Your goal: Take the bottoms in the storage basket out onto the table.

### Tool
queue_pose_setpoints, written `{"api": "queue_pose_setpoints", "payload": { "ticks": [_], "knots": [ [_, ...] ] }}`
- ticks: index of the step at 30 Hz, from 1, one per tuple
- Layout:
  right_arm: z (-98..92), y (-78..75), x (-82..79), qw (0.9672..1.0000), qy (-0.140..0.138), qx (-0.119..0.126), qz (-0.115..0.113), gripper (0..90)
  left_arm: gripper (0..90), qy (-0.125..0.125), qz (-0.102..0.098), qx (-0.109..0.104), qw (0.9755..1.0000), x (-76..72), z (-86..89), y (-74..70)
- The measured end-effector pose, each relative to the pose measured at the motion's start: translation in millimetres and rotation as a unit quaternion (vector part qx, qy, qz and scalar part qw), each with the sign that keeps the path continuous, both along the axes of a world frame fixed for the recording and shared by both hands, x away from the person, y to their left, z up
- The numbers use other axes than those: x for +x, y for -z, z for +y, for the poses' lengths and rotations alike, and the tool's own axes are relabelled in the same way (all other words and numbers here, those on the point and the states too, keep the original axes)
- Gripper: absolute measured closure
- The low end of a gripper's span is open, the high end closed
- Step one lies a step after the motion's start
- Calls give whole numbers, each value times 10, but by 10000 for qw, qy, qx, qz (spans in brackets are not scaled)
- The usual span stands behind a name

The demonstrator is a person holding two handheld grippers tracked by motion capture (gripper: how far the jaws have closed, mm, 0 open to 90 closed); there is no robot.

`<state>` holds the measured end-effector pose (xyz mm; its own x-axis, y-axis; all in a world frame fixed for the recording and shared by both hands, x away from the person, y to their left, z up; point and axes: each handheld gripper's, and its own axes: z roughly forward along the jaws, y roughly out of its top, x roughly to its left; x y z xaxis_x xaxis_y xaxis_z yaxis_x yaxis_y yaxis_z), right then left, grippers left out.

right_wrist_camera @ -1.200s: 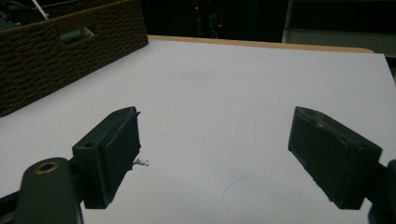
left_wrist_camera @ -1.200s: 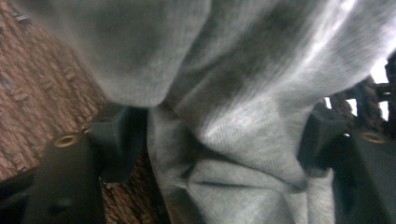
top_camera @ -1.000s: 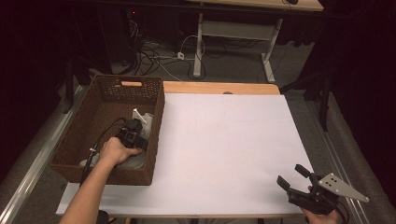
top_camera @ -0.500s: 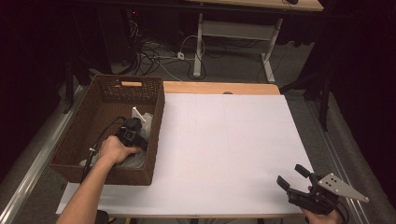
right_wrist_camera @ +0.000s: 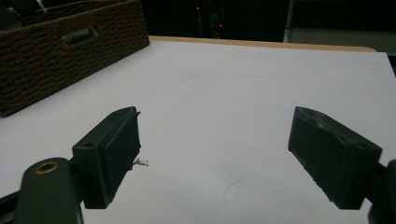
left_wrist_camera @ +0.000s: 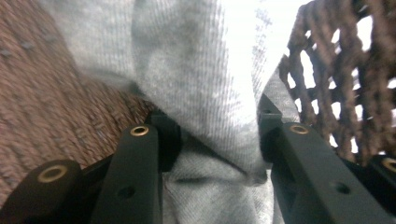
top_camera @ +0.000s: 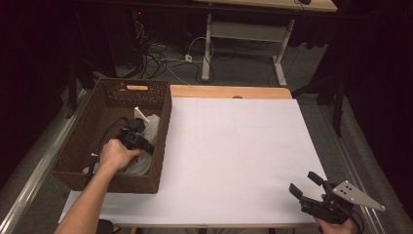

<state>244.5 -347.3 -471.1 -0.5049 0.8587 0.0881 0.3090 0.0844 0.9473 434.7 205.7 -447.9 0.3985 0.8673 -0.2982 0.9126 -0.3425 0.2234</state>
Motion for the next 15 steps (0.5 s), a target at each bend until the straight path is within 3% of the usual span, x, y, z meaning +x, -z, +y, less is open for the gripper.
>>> {"api": "queue_pose_setpoints", "payload": {
  "ticks": [4, 7, 15],
  "knots": [
    [3, -1, -2, 10000, -11, -9, -10, 174, 635, -22, -211, -29, 9998, -25, 53, -105],
    [6, -1, -1, 10000, -11, -19, -13, 173, 637, -86, -332, -165, 9993, -49, 112, -203],
    [10, -4, -9, 10000, 18, -27, -19, 173, 641, -136, -737, -462, 9961, -134, 257, -454]
  ]
}}
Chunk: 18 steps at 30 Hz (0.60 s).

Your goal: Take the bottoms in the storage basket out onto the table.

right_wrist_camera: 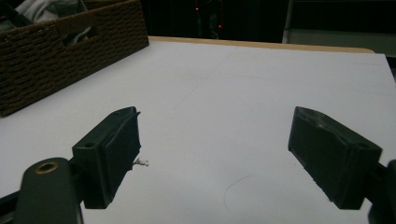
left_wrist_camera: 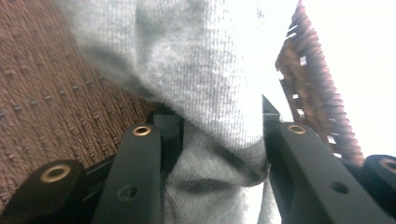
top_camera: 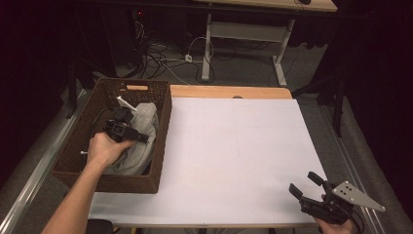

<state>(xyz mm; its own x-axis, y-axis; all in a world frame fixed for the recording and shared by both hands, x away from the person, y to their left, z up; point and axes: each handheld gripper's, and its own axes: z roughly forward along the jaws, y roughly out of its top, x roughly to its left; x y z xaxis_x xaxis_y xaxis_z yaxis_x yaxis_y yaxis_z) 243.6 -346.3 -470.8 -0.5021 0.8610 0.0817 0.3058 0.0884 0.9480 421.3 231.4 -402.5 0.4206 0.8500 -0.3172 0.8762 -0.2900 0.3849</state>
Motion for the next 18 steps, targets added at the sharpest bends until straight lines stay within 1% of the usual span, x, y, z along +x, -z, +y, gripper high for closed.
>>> {"api": "queue_pose_setpoints", "payload": {
  "ticks": [5, 11, 18],
  "knots": [
    [-1, 1, 3, 10000, 10, -3, 7, 174, 643, -43, -228, -182, 9996, -47, 79, -156],
    [-1, 0, 0, 10000, 23, -11, -5, 174, 649, -42, -428, -351, 9985, -106, 128, -299],
    [-1, 0, 0, 10000, 32, -20, -7, 173, 653, -38, -711, -597, 9957, -163, 165, -475]
  ]
}}
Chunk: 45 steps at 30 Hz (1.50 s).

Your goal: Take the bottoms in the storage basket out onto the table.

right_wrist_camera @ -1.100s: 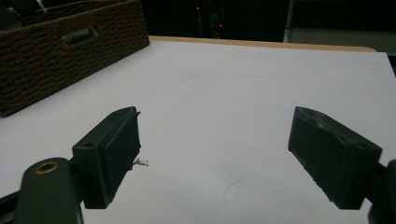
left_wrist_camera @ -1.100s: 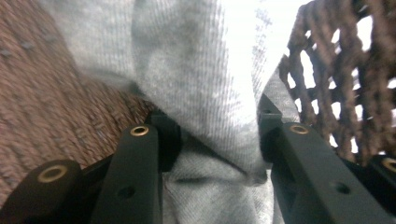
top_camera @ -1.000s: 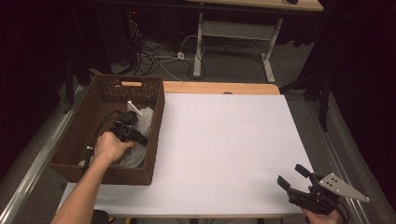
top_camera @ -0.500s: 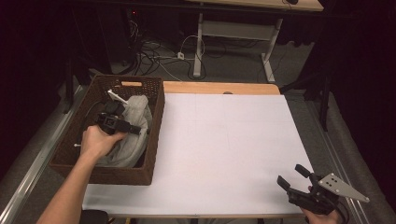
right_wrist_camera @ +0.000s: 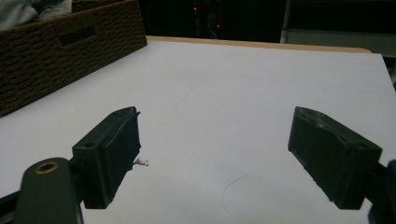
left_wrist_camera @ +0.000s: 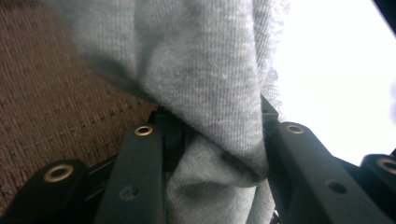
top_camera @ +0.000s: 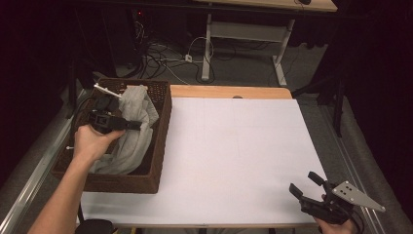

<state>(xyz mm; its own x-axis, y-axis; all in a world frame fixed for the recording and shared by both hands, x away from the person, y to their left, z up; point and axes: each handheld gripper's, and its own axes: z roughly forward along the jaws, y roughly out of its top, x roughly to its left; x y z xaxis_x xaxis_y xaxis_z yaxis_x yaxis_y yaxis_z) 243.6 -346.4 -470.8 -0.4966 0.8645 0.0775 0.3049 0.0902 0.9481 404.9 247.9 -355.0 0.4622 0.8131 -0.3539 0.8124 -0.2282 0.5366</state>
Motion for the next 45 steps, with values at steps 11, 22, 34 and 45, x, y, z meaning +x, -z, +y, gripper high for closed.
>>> {"api": "queue_pose_setpoints", "payload": {
  "ticks": [11, 22, 34, 45],
  "knots": [
    [4, 2, 4, 10000, -3, -17, 11, 174, 657, 130, -317, -136, 9993, -50, -60, -262],
    [4, 2, 3, 10000, 4, -24, 11, 174, 659, 239, -495, -370, 9978, -78, -101, -483],
    [9, 3, 2, 10000, -26, -30, 14, 174, 663, 390, -691, -489, 9956, -82, -241, -704],
    [8, 4, 2, 10000, -38, -33, 14, 174, 663, 569, -906, -666, 9920, -120, -380, -925]
  ]
}}
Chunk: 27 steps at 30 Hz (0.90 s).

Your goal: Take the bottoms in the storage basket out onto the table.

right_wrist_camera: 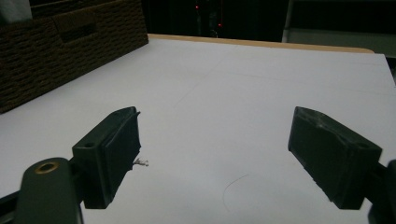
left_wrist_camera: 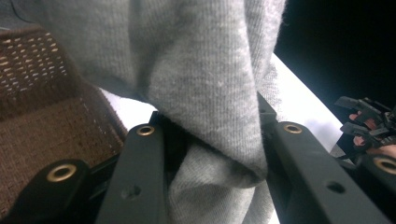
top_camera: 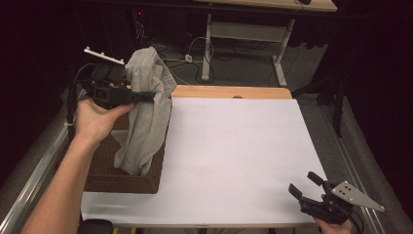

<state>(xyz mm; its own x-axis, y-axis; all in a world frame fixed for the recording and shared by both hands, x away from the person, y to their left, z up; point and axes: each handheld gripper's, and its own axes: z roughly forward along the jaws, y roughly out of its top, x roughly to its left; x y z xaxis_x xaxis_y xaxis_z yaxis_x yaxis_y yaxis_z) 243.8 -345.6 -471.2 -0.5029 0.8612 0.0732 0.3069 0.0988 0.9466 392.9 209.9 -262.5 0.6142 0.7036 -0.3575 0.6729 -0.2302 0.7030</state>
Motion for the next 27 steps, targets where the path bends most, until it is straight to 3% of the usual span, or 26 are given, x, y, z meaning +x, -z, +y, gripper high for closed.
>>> {"api": "queue_pose_setpoints", "payload": {
  "ticks": [19, 27],
  "knots": [
    [-2, 1, 4, 10000, -7, -6, 7, 174, 664, 396, -289, -74, 9988, -25, -343, -300],
    [-5, 3, 8, 10000, -19, -6, 8, 174, 663, 572, -398, -199, 9974, -34, -481, -403]
  ]
}}
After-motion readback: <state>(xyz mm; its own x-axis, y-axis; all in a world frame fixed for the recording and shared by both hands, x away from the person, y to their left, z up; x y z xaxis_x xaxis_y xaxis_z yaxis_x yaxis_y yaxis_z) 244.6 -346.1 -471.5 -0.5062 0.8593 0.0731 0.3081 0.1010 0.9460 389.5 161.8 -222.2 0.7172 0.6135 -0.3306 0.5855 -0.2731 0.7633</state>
